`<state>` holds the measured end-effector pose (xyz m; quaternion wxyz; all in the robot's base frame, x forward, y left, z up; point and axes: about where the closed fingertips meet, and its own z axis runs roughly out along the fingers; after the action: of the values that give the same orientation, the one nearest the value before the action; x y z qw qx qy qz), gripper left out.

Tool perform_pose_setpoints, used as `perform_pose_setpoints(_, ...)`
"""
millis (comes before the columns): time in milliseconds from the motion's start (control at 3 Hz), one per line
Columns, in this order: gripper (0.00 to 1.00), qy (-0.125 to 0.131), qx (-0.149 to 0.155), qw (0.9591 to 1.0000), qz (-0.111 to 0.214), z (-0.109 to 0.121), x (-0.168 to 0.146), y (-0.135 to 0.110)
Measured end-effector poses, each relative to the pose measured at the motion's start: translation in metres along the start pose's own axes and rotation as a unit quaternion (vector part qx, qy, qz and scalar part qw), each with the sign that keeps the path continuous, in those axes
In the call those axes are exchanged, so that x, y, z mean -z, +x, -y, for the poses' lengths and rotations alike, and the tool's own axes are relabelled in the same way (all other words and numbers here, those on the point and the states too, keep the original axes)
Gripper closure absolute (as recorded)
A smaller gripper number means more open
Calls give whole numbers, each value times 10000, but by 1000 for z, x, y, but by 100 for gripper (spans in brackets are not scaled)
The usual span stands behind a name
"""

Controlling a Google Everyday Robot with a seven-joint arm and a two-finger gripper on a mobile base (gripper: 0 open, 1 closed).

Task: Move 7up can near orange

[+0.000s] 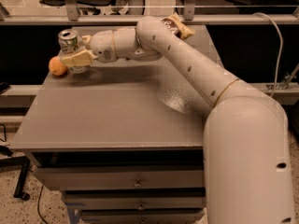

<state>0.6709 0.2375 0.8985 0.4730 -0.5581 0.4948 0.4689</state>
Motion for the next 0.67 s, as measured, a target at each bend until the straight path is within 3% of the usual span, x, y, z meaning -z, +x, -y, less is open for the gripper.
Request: perform_pose_setpoints(667, 100, 239, -104, 9994, -209, 1, 17, 16)
